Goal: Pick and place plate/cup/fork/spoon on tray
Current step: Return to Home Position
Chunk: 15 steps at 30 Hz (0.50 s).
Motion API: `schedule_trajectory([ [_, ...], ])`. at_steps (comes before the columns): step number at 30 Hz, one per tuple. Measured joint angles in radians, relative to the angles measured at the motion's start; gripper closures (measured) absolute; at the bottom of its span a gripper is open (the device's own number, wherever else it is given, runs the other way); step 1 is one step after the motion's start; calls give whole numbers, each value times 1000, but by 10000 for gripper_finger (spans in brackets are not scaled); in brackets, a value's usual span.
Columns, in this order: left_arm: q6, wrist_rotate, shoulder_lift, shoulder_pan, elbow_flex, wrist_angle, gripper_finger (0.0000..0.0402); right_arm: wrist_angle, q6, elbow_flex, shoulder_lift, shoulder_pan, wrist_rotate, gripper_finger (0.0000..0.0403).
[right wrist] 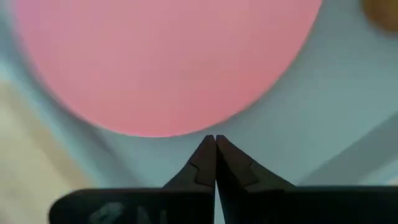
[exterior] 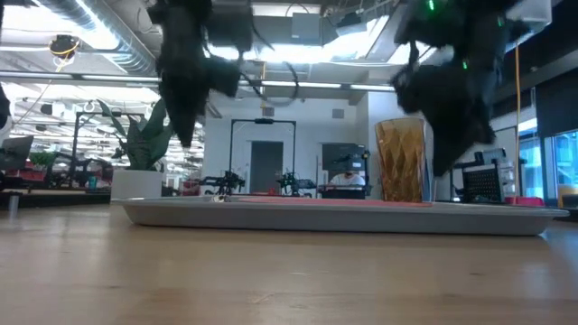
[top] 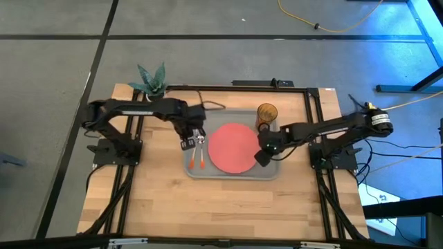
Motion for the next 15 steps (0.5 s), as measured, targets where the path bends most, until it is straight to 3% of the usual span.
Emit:
schedule_trajectory([
  [7,0,17,-259,60,0,-1,402,-239,-142,229,-86,-15,42,399],
  [15,86,88,-567,100,1,9,402,-262,-389,483,-168,-19,152,399],
])
